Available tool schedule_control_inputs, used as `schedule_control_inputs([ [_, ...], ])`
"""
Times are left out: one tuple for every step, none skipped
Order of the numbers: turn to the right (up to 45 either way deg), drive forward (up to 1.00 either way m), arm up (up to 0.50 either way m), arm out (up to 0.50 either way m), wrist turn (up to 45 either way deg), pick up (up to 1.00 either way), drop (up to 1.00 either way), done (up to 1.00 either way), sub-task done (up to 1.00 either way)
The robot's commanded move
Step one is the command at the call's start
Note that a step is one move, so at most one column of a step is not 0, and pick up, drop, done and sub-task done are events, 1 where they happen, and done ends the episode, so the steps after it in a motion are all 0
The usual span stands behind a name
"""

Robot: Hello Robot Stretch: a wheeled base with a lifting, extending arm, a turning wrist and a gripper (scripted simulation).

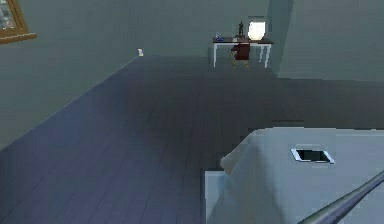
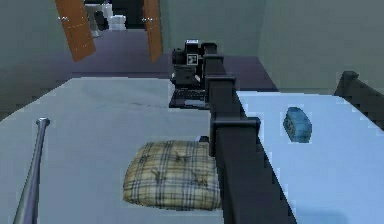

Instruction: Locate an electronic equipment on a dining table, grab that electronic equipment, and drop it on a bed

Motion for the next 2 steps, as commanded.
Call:
schedule_control_inputs([
  [0.0,0.00,0.00,-0.08,0.0,0.00,0.00,0.00,0.00],
  [0.0,0.00,0.00,0.00,0.0,0.00,0.00,1.00,0.00],
])
